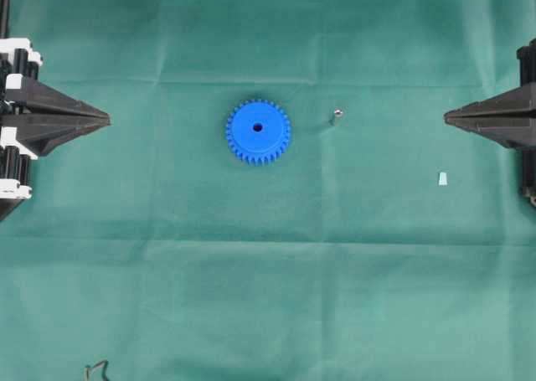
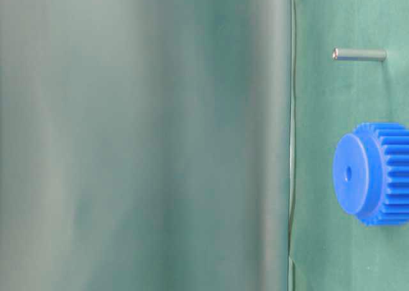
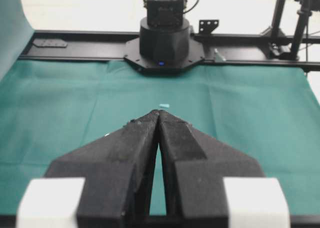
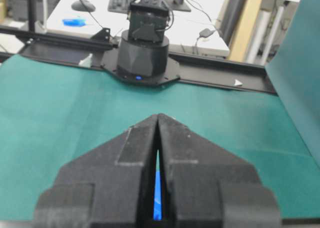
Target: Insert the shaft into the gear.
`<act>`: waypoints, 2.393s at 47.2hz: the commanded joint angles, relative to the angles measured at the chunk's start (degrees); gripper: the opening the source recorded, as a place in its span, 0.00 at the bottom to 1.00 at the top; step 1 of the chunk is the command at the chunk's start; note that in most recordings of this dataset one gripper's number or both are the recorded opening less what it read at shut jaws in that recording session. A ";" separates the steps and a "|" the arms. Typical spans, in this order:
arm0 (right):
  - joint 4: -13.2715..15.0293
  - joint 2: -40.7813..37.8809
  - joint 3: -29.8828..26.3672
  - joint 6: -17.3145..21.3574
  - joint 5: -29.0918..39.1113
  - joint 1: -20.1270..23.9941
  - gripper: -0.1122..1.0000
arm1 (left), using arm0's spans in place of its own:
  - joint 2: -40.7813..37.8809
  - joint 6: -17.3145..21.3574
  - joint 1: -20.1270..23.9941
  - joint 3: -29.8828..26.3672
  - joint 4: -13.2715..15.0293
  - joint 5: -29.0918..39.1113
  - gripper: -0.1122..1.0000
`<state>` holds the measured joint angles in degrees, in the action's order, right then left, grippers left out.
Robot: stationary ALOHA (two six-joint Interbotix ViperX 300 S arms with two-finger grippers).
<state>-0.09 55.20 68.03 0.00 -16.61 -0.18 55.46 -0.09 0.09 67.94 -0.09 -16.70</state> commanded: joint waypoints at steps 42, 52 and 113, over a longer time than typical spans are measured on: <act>-1.23 -26.63 -9.49 1.93 3.34 -11.87 0.43 | -0.44 -0.26 -1.49 -2.55 -1.23 1.41 0.10; -1.41 -42.45 -12.39 2.02 -0.53 -11.95 0.90 | -0.53 -0.35 -1.49 -2.46 -1.14 1.67 0.10; -5.62 -54.84 -11.78 1.93 -7.29 -10.99 0.25 | -0.18 -0.26 -0.62 -2.55 -1.23 3.78 0.10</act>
<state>-5.80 -0.44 57.39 2.02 -23.99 -11.07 55.46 -0.35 -0.70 66.97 -1.14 -12.74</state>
